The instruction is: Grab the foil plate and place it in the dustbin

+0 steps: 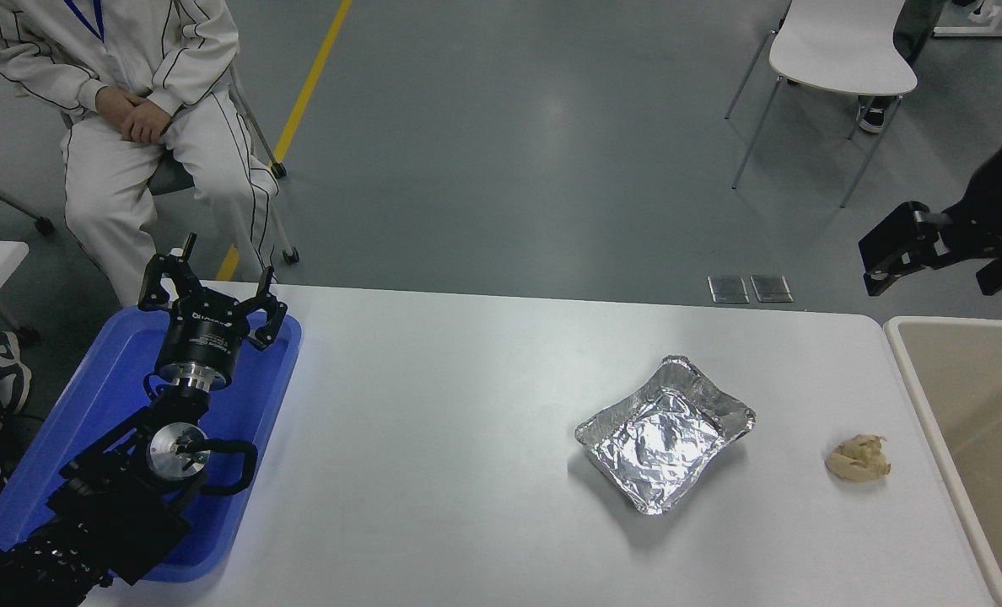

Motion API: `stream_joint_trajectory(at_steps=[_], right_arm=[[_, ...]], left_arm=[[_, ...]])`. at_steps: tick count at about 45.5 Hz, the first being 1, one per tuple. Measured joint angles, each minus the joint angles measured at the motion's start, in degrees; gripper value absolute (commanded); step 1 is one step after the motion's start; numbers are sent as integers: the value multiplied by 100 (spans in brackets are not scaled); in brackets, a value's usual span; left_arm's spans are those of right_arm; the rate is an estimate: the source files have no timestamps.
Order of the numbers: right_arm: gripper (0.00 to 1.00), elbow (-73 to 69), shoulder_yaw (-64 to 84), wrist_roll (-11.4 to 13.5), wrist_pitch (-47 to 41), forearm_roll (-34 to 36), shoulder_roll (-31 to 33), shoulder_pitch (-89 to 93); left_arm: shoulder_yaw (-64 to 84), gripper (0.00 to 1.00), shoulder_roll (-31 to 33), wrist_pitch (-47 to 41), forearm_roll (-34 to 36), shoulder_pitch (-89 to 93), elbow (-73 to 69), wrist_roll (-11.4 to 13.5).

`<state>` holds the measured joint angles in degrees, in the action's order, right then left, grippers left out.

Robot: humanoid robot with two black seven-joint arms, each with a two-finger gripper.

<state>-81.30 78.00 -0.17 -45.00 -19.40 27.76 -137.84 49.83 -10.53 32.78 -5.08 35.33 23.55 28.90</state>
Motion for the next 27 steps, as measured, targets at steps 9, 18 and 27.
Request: stream_joint_trajectory(at_steps=[9, 18, 27], right_arm=[[100, 0, -4, 0, 0, -2, 1, 7], [100, 0, -17, 0, 0, -2, 1, 2], [100, 0, -42, 0, 0, -2, -1, -15]], left_arm=[[0, 100, -1, 0, 0, 0, 0, 0], [0, 100, -1, 0, -2, 0, 1, 0], [0, 100, -1, 0, -2, 0, 1, 0]])
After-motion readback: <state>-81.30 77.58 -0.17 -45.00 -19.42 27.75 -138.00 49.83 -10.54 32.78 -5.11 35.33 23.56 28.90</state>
